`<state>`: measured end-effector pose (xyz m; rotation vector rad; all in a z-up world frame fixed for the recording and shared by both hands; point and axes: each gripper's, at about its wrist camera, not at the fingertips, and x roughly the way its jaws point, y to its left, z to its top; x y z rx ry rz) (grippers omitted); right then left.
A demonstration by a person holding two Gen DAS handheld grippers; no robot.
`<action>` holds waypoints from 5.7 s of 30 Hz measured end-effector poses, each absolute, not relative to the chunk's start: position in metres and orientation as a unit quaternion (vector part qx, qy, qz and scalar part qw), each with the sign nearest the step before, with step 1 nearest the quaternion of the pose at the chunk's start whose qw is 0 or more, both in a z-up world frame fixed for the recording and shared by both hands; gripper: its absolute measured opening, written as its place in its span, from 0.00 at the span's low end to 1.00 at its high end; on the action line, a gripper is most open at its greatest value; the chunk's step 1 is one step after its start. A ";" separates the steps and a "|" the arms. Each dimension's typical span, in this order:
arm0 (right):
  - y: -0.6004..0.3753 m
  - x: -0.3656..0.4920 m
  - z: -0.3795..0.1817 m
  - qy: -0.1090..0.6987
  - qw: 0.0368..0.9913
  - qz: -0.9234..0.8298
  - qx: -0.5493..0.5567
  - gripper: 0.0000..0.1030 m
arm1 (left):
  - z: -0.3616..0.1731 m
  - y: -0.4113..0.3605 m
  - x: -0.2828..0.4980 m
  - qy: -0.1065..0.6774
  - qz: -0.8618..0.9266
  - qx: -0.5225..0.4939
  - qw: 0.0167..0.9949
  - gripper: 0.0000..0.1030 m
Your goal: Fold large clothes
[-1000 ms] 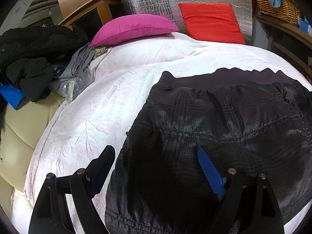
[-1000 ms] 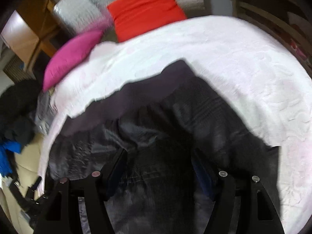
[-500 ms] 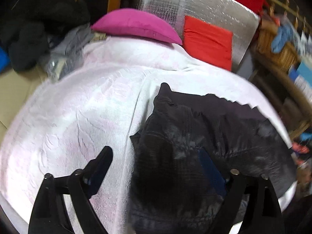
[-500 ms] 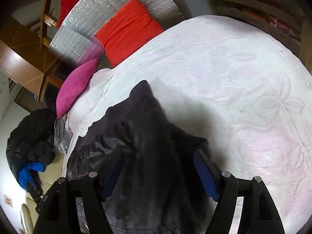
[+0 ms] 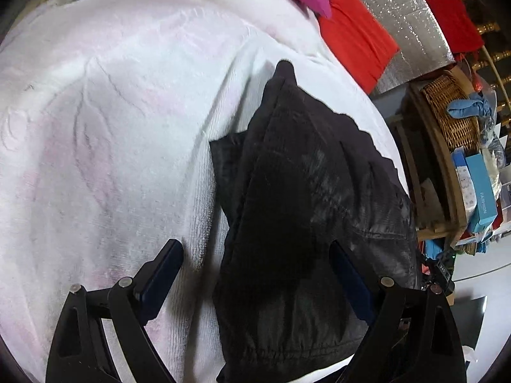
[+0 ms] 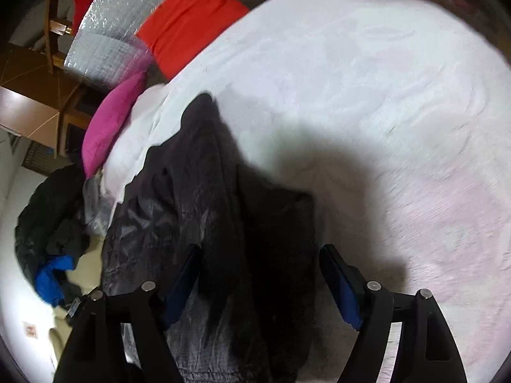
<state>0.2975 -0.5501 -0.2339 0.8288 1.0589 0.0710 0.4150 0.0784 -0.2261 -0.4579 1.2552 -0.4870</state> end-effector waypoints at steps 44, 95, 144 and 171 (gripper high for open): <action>-0.483 0.328 -0.211 0.446 0.819 0.086 0.350 0.47 | -0.211 -0.002 0.436 0.528 -0.239 -0.145 0.802 0.62; -0.374 0.319 -0.169 0.468 0.880 -0.006 0.083 0.75 | -0.136 -0.012 0.344 0.346 0.020 0.126 0.930 0.81; -0.273 0.021 0.024 0.258 0.952 -0.096 0.135 0.75 | 0.016 -0.035 0.076 0.208 -0.024 0.076 0.975 0.99; -0.269 0.032 0.024 0.263 0.951 -0.094 0.133 0.75 | 0.013 -0.022 0.080 0.215 -0.023 0.071 0.974 0.99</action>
